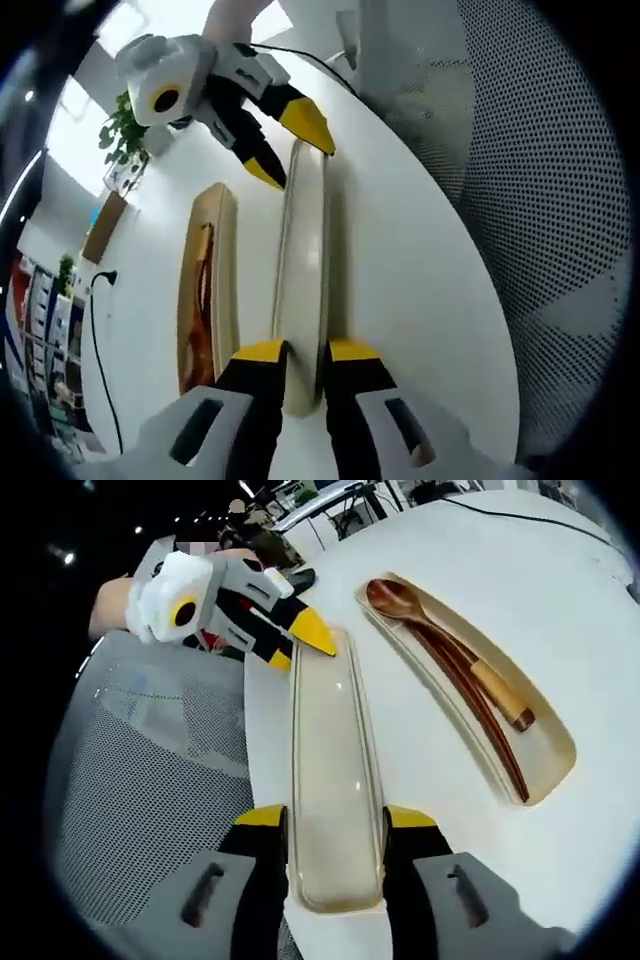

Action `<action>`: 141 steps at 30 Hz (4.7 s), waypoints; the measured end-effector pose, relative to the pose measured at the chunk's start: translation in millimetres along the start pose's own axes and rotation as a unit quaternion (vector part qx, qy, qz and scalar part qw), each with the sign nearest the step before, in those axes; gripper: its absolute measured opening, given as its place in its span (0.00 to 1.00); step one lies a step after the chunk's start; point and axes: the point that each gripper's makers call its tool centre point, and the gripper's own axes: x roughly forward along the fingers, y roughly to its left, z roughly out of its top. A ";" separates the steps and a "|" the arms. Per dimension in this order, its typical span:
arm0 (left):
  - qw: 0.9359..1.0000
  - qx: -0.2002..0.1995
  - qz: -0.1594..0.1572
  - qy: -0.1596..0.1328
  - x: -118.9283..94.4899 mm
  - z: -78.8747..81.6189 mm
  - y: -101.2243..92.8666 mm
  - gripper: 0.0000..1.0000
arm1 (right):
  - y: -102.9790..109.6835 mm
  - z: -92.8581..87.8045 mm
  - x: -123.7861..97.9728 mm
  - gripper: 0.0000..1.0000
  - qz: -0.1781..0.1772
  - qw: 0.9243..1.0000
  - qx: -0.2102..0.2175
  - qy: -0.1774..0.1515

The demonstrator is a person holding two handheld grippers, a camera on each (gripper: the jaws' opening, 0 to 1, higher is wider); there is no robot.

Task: Arrange the utensils inside the cutlery case until each visible utensil rests in its matching compartment.

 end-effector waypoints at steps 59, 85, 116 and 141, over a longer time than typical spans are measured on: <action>0.937 -0.320 -0.119 -0.070 -22.6 14.6 -18.1 0.04 | -22.9 28.3 -26.9 0.09 -0.167 0.959 -0.229 0.029; 0.772 -0.556 -0.265 -0.159 -52.7 70.8 -28.8 0.04 | 27.5 32.5 -15.5 0.60 -0.275 0.835 -0.477 0.005; 0.594 -0.712 -0.178 -0.329 -74.6 30.2 74.7 0.06 | -13.8 79.9 -33.9 0.38 -0.281 0.871 -0.402 -0.021; 0.588 -0.763 0.016 -0.269 -34.4 -63.7 126.3 0.20 | -85.3 110.1 5.6 0.38 -0.177 0.947 -0.268 0.017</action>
